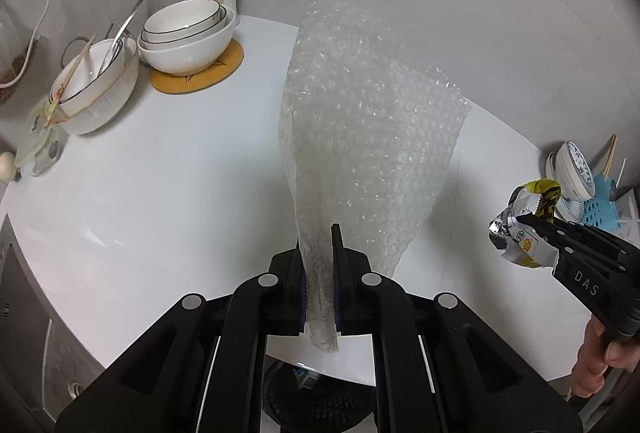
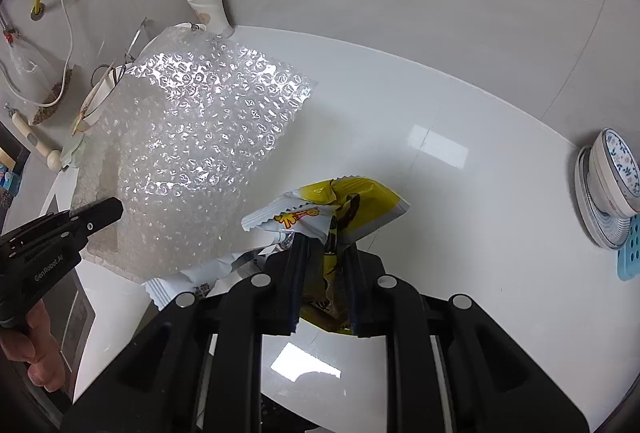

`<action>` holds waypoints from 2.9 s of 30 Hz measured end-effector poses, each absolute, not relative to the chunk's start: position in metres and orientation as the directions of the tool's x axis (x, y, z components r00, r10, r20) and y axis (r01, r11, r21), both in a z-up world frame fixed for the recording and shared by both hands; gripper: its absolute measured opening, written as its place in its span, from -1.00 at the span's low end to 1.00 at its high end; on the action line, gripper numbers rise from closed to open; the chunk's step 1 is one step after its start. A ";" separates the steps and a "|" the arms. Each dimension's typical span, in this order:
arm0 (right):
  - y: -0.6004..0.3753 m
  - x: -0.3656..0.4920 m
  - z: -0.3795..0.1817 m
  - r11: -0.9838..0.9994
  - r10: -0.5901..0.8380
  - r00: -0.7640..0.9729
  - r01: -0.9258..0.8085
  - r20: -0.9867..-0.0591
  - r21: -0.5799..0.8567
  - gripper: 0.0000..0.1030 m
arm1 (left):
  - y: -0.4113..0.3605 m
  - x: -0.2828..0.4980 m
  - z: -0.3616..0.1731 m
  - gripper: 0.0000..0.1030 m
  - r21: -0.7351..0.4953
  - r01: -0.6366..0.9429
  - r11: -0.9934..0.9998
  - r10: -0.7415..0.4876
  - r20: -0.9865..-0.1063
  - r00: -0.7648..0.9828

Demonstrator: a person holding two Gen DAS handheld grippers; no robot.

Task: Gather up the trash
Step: 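Carry the bubble wrap and snack bag down over the wastebasket with both tools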

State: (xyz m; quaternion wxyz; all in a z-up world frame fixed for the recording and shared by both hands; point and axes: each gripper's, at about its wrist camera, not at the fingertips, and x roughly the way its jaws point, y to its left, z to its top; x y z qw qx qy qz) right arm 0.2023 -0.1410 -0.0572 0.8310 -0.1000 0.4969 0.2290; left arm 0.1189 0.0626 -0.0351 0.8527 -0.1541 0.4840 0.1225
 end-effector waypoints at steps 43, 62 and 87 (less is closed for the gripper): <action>-0.197 0.026 -0.093 0.930 0.235 0.412 -0.359 -0.880 0.080 -0.68 | -0.001 -0.052 -0.065 -0.84 -0.200 -0.176 0.964 -0.089 -0.865 0.494; -0.186 -0.030 -0.156 0.923 0.220 0.323 -0.374 -0.920 0.089 -0.68 | -0.003 -0.102 -0.137 -0.84 -0.188 -0.150 0.971 -0.118 -0.916 0.384; -0.200 -0.055 -0.277 0.898 0.218 0.181 -0.421 -0.959 0.125 -0.68 | -0.033 -0.100 -0.283 -0.84 -0.112 -0.047 0.993 -0.103 -0.981 0.164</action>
